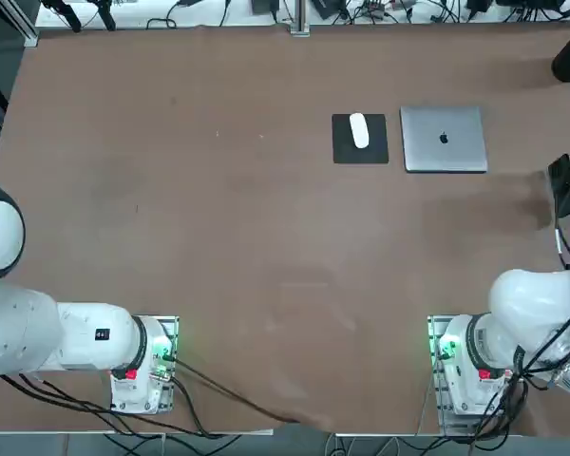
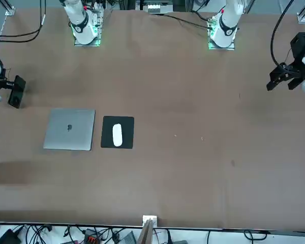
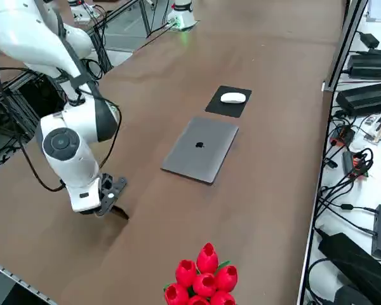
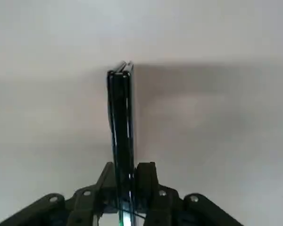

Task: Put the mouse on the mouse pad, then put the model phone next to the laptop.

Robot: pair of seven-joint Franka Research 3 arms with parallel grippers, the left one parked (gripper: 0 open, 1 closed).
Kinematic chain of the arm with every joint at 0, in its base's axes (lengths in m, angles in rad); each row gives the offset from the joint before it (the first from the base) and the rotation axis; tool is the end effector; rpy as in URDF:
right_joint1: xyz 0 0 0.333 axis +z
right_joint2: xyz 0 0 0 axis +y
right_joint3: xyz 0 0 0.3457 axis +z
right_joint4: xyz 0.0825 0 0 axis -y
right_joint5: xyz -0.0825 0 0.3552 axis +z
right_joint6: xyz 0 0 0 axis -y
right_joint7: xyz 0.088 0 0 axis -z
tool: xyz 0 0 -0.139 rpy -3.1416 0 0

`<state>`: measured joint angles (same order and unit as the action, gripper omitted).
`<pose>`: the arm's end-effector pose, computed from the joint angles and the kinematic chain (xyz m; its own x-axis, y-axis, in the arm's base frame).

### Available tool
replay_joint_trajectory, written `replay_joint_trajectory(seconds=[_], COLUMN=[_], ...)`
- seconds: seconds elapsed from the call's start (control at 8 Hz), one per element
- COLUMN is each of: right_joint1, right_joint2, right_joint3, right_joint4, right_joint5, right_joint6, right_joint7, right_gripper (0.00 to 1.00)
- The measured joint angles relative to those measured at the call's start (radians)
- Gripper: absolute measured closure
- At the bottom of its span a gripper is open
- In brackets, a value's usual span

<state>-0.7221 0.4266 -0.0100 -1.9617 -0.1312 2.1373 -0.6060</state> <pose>0.4198 -0.3893 0.2549 0.9650 -0.0310 -0.2603 -0.0500 -0.9965 -0.0665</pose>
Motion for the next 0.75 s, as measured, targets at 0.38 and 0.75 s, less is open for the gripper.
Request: replay_joint_trajectory(seconds=[0.38, 0.75], right_joint1=[0.004, 0.006], right_joint2=[0.002, 0.106], right_joint3=[0.156, 0.203], right_joint4=[0.180, 0.275], right_joint5=[0.166, 0.349], right_joint6=[-0.241, -0.296], right_joint7=[-0.016, -0.028], right_gripper=[0.84, 0.84])
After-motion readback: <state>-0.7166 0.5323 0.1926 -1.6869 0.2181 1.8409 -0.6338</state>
